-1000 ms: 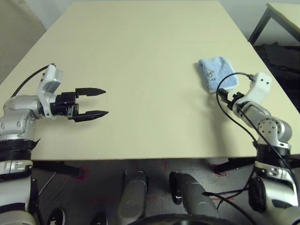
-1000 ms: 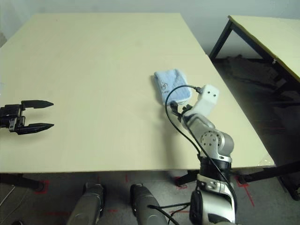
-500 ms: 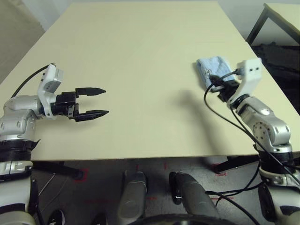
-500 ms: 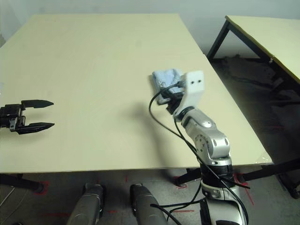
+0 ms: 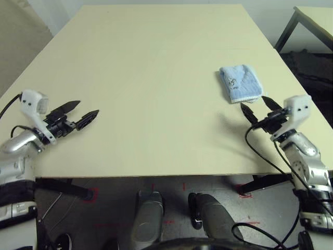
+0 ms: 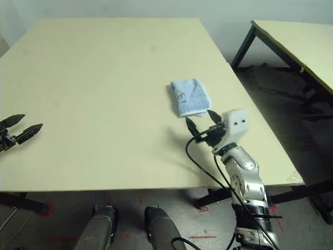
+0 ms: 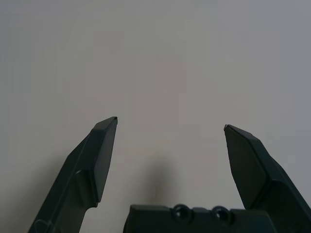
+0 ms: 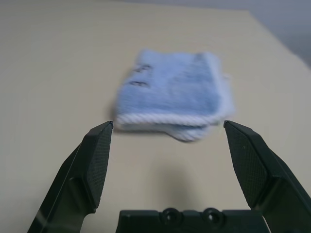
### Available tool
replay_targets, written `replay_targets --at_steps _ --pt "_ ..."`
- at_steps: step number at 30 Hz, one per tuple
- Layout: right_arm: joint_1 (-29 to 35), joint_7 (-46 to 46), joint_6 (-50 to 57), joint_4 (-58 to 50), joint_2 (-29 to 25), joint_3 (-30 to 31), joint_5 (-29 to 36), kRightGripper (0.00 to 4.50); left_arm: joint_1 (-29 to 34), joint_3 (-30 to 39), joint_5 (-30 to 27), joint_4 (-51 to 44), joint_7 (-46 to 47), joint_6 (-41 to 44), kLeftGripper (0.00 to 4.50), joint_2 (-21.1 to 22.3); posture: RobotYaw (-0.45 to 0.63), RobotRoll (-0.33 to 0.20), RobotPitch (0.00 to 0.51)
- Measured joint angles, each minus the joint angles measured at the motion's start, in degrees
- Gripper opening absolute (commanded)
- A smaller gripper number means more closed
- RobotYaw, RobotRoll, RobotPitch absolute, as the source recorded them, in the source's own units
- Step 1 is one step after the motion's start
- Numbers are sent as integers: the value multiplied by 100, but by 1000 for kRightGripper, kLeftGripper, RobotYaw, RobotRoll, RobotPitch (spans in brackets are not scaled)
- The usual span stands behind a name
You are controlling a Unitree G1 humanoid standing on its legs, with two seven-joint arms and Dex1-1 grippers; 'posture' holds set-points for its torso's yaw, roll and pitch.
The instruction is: Fold the towel and set it aside.
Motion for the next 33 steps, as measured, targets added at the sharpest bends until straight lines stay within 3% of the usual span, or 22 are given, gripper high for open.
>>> replay_targets --at_steps 5,11,20,33 --pt "200 -1 -727 438 187 -127 -26 4474 120 166 7 -508 765 -21 4500 -395 87 0 186" --pt "400 378 -1426 972 236 -131 8 4474 459 128 515 -959 1463 -491 4500 -587 76 0 181" --pt "391 664 -1571 1057 238 -150 227 4474 632 85 700 -1122 1836 -806 4500 -927 69 0 165" --pt "23 887 -1575 1403 85 -213 267 4474 847 -163 1022 -1158 1984 -1124 4500 -1031 82 0 124"
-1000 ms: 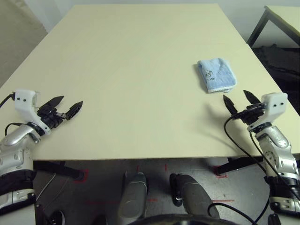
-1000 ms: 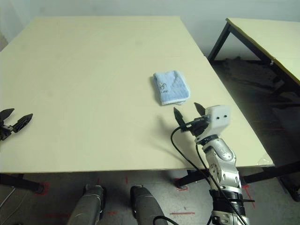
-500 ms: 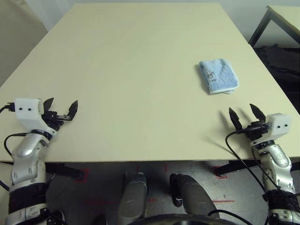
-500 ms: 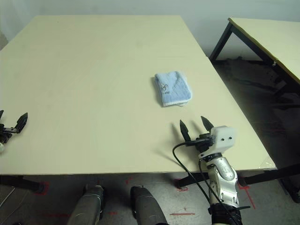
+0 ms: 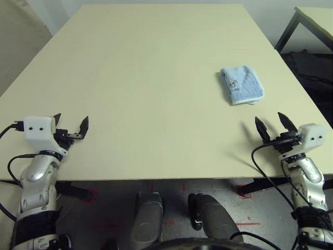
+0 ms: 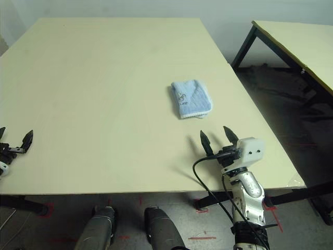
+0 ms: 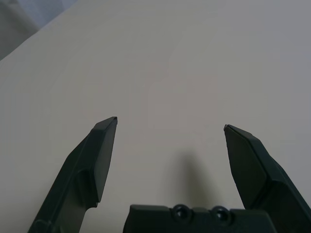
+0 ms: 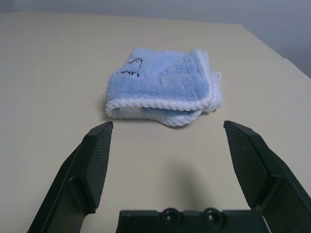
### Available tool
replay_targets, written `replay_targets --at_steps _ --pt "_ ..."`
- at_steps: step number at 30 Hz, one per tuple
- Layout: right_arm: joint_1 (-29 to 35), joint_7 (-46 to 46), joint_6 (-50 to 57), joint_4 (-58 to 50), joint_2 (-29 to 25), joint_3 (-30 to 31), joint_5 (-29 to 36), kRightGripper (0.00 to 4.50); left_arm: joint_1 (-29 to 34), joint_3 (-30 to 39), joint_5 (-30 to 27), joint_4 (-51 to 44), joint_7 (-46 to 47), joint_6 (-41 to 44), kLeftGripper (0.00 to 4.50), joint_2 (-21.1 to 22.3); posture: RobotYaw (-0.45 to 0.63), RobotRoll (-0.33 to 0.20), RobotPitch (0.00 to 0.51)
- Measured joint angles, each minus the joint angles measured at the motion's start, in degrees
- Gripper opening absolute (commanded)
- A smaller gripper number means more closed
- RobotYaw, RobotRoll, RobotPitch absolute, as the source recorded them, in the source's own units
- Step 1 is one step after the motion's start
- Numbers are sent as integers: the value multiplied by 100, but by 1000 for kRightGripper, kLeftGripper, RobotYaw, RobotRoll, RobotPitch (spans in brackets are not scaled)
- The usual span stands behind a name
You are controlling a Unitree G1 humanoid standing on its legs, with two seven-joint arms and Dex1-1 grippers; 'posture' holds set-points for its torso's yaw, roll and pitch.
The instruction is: Fold the towel and set it aside.
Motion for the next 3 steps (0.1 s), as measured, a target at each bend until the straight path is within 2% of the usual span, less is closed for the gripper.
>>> replay_targets --at_steps 3 --pt "-58 67 -4 103 -15 0 0 4474 14 -90 108 72 -1 -92 4500 0 90 0 117"
